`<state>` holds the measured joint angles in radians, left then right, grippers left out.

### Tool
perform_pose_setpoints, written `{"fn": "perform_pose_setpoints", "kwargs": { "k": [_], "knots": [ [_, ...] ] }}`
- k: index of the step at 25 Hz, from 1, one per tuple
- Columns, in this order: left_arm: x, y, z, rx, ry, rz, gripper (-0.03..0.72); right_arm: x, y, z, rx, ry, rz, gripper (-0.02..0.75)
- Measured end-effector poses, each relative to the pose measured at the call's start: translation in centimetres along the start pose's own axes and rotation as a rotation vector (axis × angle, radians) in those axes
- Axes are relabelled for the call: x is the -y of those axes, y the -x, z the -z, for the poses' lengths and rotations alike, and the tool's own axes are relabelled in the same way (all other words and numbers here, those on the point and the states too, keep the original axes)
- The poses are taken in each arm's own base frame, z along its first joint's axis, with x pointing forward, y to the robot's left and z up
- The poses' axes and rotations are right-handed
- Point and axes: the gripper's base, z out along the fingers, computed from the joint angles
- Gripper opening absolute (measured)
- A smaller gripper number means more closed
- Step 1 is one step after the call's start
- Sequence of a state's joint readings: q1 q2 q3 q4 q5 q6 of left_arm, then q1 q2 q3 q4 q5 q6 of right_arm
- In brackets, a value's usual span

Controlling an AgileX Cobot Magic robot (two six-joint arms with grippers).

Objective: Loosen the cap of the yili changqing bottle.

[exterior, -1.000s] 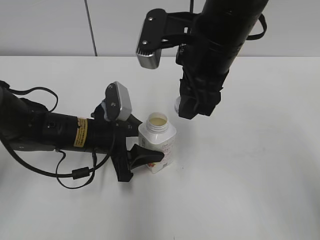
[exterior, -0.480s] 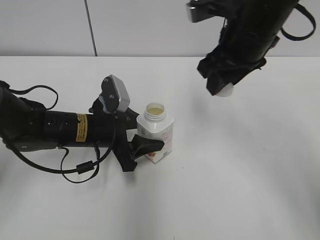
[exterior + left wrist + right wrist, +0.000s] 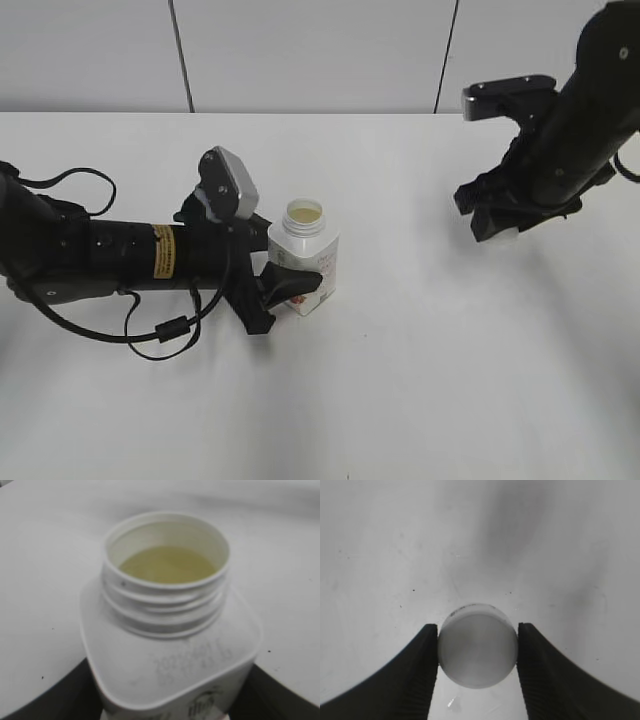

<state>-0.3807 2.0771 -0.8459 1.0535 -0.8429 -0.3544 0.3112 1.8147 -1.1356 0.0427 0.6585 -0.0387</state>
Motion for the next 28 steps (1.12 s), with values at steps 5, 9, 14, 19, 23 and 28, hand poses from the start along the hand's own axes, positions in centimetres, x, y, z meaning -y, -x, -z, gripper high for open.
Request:
{"fn": "perform_pose_setpoints", "kwargs": {
  "k": [5, 9, 14, 19, 23, 28],
  "knots": [
    [-0.1, 0.0, 0.0, 0.0, 0.006, 0.005, 0.424, 0.1, -0.8, -3.7, -0.041, -0.004, -0.062, 0.384],
    [-0.1, 0.0, 0.0, -0.002, 0.008, 0.006, 0.424, 0.2, -1.0, -5.5, -0.052, -0.006, -0.092, 0.384],
    [-0.1, 0.0, 0.0, -0.003, 0.008, 0.006, 0.424, 0.2, -0.9, -6.2, -0.037, -0.007, -0.106, 0.384],
    [-0.1, 0.0, 0.0, -0.002, 0.009, 0.007, 0.424, 0.2, -0.9, -6.2, -0.031, -0.007, -0.107, 0.446],
    [-0.1, 0.0, 0.0, -0.002, 0.01, 0.007, 0.428, 0.2, -0.9, -6.2, -0.031, -0.007, -0.108, 0.582],
    [-0.1, 0.0, 0.0, 0.005, 0.01, 0.01, 0.553, 0.2, -0.9, -6.2, -0.031, -0.004, -0.114, 0.6]
  ]
}}
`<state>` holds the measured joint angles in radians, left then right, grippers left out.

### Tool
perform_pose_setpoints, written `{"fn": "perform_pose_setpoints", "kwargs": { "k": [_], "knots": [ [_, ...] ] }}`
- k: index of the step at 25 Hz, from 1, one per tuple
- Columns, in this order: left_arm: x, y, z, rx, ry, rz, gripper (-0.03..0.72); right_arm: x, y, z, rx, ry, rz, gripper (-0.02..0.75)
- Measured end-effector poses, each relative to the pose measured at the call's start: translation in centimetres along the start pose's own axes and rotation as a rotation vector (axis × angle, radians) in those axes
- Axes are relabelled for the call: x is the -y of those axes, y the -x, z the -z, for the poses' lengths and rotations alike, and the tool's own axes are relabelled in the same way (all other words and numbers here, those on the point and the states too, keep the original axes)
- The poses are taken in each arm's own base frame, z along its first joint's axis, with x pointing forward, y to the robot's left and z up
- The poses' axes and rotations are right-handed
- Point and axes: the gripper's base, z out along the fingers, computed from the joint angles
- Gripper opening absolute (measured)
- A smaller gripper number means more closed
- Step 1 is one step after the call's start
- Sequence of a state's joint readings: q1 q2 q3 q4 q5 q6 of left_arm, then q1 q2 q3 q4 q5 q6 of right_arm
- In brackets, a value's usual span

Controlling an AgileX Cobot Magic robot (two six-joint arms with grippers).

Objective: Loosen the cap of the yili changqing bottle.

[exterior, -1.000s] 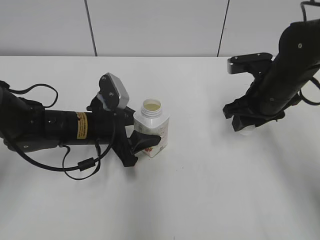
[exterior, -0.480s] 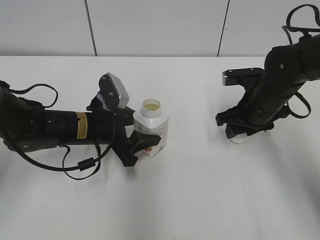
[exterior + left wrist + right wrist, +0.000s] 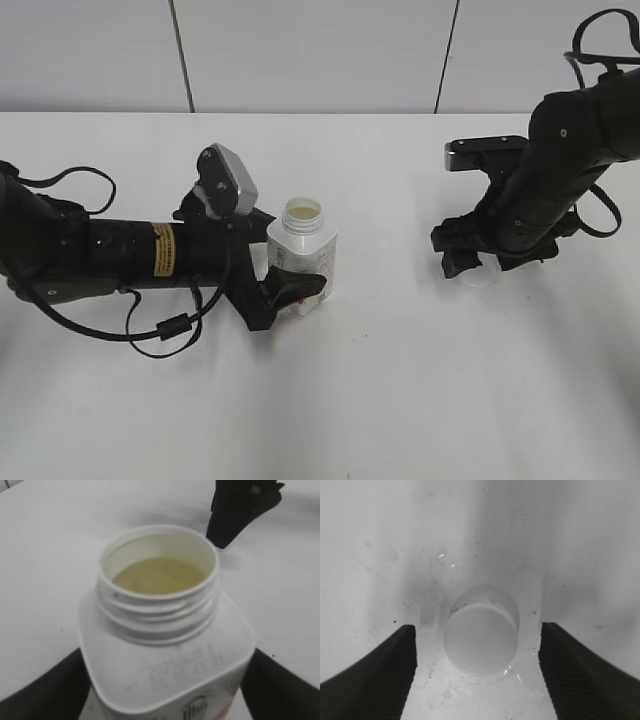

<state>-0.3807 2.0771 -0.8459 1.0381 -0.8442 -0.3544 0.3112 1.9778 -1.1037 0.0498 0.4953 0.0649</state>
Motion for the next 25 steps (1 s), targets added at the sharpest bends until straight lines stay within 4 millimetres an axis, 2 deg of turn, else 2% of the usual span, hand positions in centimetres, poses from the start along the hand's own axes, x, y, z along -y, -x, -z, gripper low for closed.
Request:
{"fn": "perform_pose_setpoints", "kwargs": {
  "k": [2, 7, 11, 14, 20, 25],
  "knots": [
    [-0.1, 0.0, 0.1, 0.004, 0.001, 0.001, 0.599, 0.0, 0.0, 0.0, -0.004, 0.005, -0.009, 0.6],
    [-0.3, -0.6, 0.6, -0.013, -0.013, -0.013, 0.616, -0.2, -0.1, 0.5, -0.012, 0.009, -0.013, 0.596],
    [-0.2, -1.5, 1.5, -0.051, -0.013, 0.0, 0.613, -0.3, 0.3, 2.4, 0.032, 0.015, -0.012, 0.596],
    [-0.7, -1.5, 2.3, -0.054, 0.007, 0.001, 0.605, -0.3, 0.5, 3.8, 0.063, 0.019, -0.011, 0.596],
    [-2.0, -0.8, 4.4, -0.071, 0.039, -0.07, 0.594, -0.5, 1.1, 6.7, 0.138, 0.031, -0.011, 0.596],
    [-4.1, -1.3, 6.9, -0.191, 0.159, -0.087, 0.594, -0.8, 2.8, 9.3, 0.207, 0.043, -0.009, 0.595]
  ]
}}
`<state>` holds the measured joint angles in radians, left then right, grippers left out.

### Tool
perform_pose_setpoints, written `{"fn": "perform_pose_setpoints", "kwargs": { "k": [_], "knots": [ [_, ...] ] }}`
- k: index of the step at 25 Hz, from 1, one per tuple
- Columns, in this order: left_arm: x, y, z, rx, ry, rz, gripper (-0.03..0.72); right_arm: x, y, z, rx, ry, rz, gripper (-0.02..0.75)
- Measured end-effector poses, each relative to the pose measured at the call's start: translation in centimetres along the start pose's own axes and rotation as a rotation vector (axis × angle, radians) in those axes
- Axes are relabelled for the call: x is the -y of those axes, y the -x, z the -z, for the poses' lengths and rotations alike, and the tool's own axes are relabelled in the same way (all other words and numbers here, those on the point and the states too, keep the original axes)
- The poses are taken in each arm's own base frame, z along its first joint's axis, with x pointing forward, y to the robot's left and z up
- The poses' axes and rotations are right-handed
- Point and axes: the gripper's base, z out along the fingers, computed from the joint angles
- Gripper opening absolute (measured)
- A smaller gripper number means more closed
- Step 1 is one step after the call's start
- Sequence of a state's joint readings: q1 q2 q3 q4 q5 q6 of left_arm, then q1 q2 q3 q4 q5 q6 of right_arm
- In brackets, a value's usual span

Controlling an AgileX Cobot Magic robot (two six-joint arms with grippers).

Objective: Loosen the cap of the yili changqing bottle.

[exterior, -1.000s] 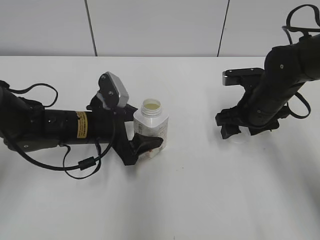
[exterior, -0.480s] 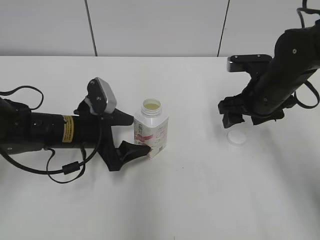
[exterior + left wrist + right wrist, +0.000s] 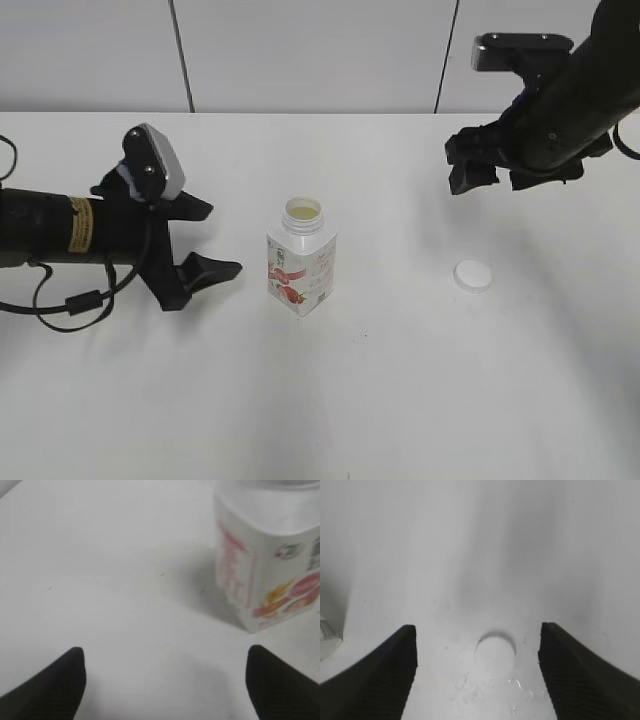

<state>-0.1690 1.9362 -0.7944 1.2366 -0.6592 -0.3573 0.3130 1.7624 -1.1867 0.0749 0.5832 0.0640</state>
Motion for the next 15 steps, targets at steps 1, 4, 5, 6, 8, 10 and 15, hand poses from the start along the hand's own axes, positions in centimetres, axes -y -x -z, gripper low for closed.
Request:
{"fn": "perform_pose_setpoints", "kwargs": {
  "k": [1, 4, 5, 6, 8, 10, 15],
  "knots": [
    [-0.7, -0.1, 0.6, -0.02, 0.041, 0.013, 0.591, -0.1, 0.4, 0.3, 0.005, 0.002, 0.001, 0.595],
    [-2.6, -0.2, 2.3, -0.061, 0.196, 0.117, 0.573, -0.3, 2.0, 1.4, 0.056, 0.009, 0.004, 0.595],
    [-3.2, -0.2, 2.8, -0.069, 0.243, 0.154, 0.562, -0.4, 2.4, 1.7, 0.065, 0.01, 0.004, 0.595],
    [-3.7, -0.2, 3.4, -0.082, 0.291, 0.198, 0.55, -0.5, 2.9, 2.1, 0.078, 0.01, 0.008, 0.595],
    [-5.0, -0.4, 4.4, -0.131, 0.415, 0.337, 0.522, -0.5, 3.6, 2.7, 0.094, 0.0, 0.026, 0.595],
    [-6.7, -0.3, 5.1, -0.204, 0.53, 0.475, 0.505, -0.5, 4.5, 3.6, 0.111, -0.018, 0.05, 0.595],
    [-10.6, 1.2, 7.4, -0.423, 0.705, 0.646, 0.498, -0.2, 5.8, 5.4, 0.094, -0.063, 0.09, 0.595]
  ]
}}
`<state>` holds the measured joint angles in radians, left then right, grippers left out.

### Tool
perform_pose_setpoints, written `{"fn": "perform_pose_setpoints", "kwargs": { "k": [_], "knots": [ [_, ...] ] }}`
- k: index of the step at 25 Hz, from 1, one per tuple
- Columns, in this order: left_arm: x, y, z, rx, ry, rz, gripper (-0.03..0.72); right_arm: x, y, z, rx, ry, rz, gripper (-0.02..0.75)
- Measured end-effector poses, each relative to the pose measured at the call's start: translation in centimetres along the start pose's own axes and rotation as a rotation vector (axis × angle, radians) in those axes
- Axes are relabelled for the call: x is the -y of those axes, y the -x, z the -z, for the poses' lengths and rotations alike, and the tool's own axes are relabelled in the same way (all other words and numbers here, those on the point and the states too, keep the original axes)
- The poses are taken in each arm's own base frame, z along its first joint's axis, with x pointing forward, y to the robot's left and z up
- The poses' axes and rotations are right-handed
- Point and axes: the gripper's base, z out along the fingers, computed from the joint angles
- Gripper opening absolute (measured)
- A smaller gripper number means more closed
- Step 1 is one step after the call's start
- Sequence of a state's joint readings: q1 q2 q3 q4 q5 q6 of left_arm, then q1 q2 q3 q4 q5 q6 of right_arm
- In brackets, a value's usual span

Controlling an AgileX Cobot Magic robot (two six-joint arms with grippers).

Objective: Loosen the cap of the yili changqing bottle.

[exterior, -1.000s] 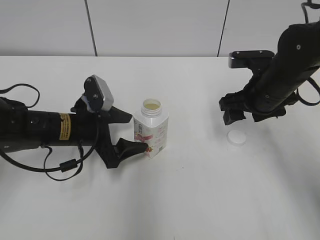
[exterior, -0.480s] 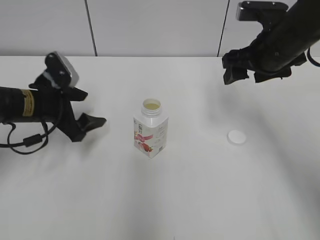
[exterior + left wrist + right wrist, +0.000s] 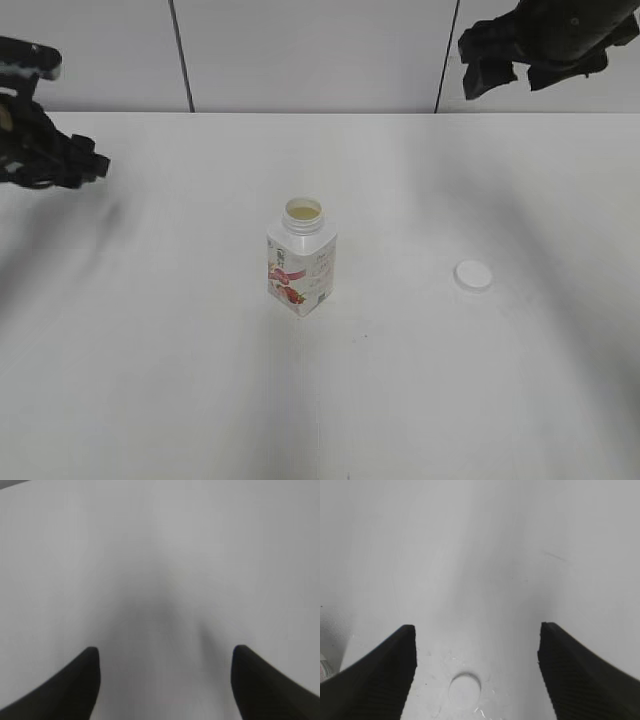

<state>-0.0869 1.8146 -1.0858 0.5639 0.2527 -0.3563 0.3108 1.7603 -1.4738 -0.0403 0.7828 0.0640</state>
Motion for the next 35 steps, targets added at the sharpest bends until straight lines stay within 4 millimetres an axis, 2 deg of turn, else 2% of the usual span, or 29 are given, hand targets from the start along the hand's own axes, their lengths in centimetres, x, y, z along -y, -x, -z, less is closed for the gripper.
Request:
{"fn": "perform_pose_setpoints", "kwargs": {
  "k": [3, 7, 11, 13, 21, 25, 30, 33, 35],
  "knots": [
    [-1.3, 2.1, 1.1, -0.081, 0.065, 0.019, 0.498, 1.2, 0.5, 0.9, -0.033, -0.025, -0.02, 0.595],
    [-1.8, 4.3, 2.8, -0.146, 0.039, 0.017, 0.498, 4.2, 0.1, 1.7, -0.118, -0.068, -0.085, 0.595],
    [-1.7, 5.5, 4.4, -0.234, -0.042, 0.027, 0.498, 6.9, -0.6, 2.5, -0.211, -0.101, -0.118, 0.595],
    [-1.7, 5.8, 5.1, -0.271, -0.056, 0.033, 0.498, 7.6, -0.8, 2.8, -0.24, -0.106, -0.114, 0.594],
    [-1.7, 4.4, 6.4, -0.51, -0.082, 0.034, 0.498, 8.5, -1.3, 3.5, -0.302, -0.052, -0.004, 0.589],
    [-1.7, 4.2, 7.2, -0.545, -0.092, 0.04, 0.498, 8.3, -1.2, 4.9, -0.264, -0.021, 0.009, 0.588],
    [-2.2, 4.5, 10.6, -0.474, -0.091, 0.057, 0.498, 8.2, -2.0, 7.4, -0.219, 0.004, -0.018, 0.588],
    [-2.2, 3.3, 13.0, -0.457, -0.088, 0.059, 0.498, 7.8, -3.5, 9.1, -0.212, 0.003, -0.019, 0.587],
    [-2.1, 1.7, 14.5, -0.459, -0.094, 0.07, 0.498, 7.3, -5.1, 10.2, -0.213, 0.015, -0.025, 0.587]
  ]
}}
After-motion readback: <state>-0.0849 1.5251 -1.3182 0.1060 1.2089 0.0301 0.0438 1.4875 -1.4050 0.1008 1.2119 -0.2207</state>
